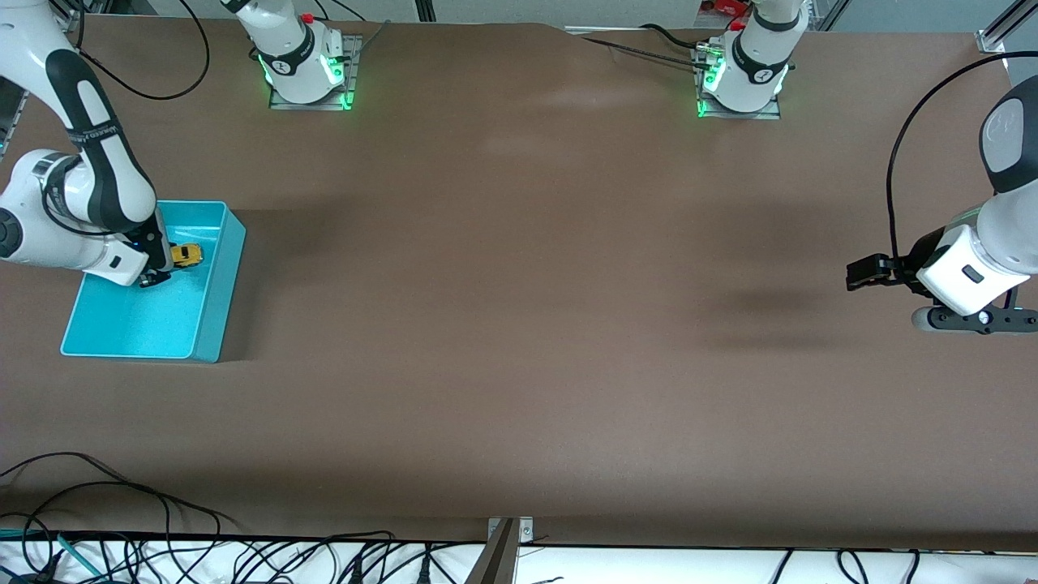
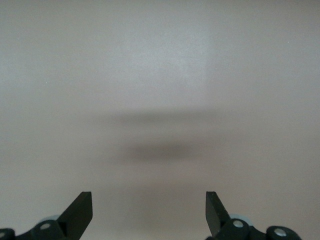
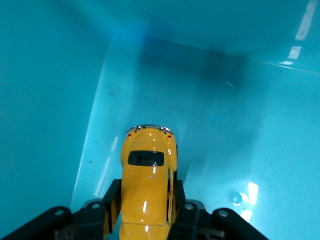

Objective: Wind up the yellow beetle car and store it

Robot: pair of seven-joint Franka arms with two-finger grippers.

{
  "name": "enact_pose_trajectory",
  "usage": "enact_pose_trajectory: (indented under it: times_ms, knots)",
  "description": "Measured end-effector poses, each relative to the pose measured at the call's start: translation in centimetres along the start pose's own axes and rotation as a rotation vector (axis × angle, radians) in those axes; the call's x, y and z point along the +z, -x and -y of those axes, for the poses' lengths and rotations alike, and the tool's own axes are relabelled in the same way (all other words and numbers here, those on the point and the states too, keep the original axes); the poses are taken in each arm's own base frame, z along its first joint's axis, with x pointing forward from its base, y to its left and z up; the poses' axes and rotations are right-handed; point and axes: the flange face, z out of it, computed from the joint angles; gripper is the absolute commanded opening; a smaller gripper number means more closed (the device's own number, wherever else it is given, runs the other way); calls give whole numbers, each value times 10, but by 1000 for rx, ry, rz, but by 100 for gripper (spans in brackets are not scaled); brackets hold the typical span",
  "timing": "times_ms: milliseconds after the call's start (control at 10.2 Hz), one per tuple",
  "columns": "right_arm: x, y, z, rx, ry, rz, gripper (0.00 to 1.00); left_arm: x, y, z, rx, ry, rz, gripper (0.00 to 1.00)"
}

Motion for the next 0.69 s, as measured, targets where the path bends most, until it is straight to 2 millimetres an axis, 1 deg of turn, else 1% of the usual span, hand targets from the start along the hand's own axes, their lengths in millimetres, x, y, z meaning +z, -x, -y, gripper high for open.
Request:
enact_pose_trajectory:
  times_ms: [196, 294, 392, 490, 686]
  knots:
    - [0, 1, 0, 1, 1, -1, 0, 2, -1, 0, 0, 1, 3, 100]
    - [0, 1, 0, 1, 1, -1, 15, 2, -1, 0, 0, 1, 3, 100]
    - [0, 1, 0, 2, 1, -1, 45, 2, -1, 0, 0, 1, 3, 100]
    - [-1, 2, 0, 3, 3, 0, 99, 2, -1, 0, 0, 1, 3, 100]
    - [-7, 6, 0, 21, 3, -16, 100, 2, -1, 0, 0, 1, 4, 100]
